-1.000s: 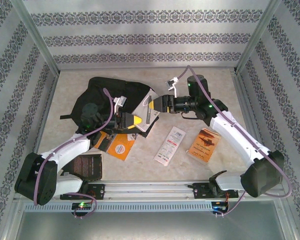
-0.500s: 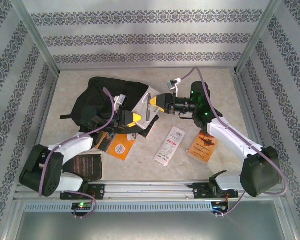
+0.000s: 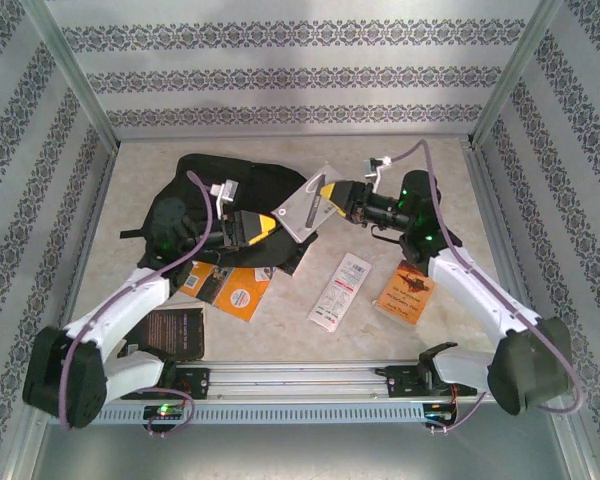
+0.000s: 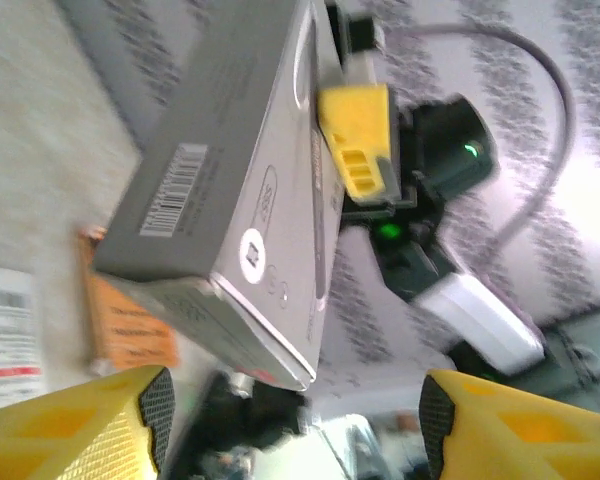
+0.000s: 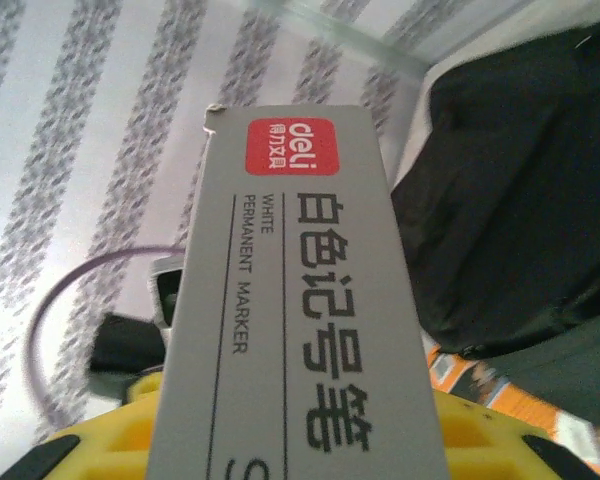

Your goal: Pack the student bag

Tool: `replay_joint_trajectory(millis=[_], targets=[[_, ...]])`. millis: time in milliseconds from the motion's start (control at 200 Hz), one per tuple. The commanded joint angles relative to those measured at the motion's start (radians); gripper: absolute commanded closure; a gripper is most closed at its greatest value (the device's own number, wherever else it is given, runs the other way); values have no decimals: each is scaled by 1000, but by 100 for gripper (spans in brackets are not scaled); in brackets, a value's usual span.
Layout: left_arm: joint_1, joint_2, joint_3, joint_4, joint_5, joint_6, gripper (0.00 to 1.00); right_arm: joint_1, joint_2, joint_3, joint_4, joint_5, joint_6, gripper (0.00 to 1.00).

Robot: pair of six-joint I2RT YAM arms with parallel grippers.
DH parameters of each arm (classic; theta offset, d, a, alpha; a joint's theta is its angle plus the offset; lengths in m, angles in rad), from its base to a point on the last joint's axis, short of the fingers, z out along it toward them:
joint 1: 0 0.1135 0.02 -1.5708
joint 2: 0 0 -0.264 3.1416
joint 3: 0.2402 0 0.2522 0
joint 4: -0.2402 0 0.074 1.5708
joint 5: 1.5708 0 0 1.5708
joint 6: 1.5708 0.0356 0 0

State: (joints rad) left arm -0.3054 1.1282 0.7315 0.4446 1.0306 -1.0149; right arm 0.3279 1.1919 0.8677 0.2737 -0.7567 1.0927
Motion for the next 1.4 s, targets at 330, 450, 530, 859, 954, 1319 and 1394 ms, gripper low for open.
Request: replay_joint_trajectory(millis=[330,450,530,859,954,1319,1394], targets=[[-150,356,590,-1089,-779,797,29,-80,-106,-49,-363,303,-209,76],[-187,486,713,-1132,-834,838,28,-118,-161,-73,-407,360,-240,76],[-208,561,782,-1147,-846,851,28,-131,-189,-81,-429,376,-264,76],[-287,752,964,-1217,-957,899,32,-182,-206,-117,-432,327,-283,76],[-287,776,984,-1228,-994,907,34,-184,-203,-121,-426,317,-282,76],[-287,820,1020,-1240,-1013,897,85,-184,-184,-116,-401,290,-275,77],[-284,783,1019,-1230,-1025,901,96,-170,-173,-104,-392,285,-268,77]])
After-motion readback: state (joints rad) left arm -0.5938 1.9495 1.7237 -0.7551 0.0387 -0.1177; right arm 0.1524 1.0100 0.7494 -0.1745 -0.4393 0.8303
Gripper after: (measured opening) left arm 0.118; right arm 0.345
